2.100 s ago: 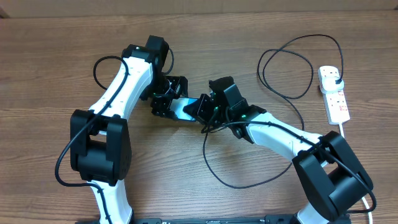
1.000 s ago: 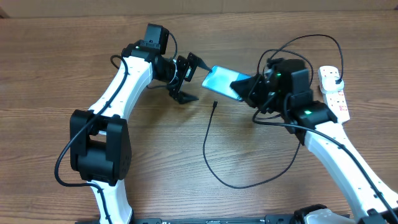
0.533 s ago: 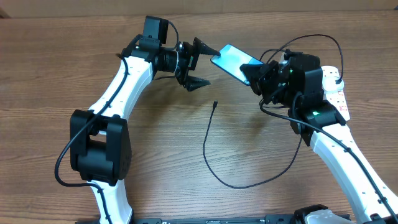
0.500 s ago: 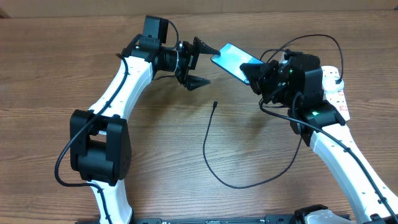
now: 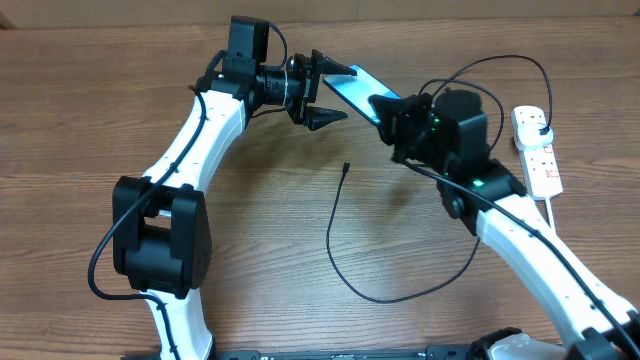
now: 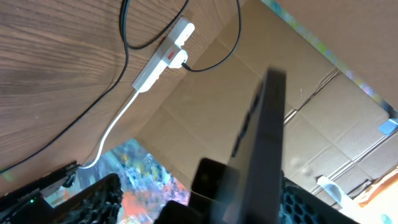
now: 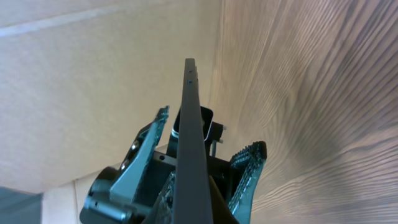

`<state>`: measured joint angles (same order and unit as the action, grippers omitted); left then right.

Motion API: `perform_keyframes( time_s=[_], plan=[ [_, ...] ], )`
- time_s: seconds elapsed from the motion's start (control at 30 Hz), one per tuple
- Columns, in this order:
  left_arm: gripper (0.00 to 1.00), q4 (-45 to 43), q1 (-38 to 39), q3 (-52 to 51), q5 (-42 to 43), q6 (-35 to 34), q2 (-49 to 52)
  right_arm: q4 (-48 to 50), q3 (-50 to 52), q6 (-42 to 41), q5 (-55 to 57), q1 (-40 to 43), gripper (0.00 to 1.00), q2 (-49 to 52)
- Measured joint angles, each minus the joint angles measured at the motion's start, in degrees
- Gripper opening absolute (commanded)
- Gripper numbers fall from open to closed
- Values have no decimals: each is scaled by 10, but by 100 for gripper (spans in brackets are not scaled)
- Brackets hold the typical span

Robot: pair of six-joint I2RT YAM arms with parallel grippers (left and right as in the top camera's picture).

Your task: Plug charger to phone and switch on socket

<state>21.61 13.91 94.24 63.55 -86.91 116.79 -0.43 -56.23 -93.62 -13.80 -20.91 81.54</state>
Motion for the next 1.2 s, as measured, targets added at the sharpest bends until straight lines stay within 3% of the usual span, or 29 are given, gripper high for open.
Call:
perform_keyframes(
  time_s=[0.1,0.2,0.73,0.87,1.2],
  plan=[
    [62,0,0,0,2,-2,0,20,0,-39,3,-16,4,26],
    [38,0,0,0,3,-3,0,20,0,-69,5,-29,4,42],
    [32,7,1,-1,-32,3,0,52,0,-113,16,-31,4,49],
    [22,7,1,-1,-35,3,0,55,0,-114,16,-31,4,49],
    [22,6,1,-1,-42,0,0,54,0,-132,16,-31,4,49]
  ],
)
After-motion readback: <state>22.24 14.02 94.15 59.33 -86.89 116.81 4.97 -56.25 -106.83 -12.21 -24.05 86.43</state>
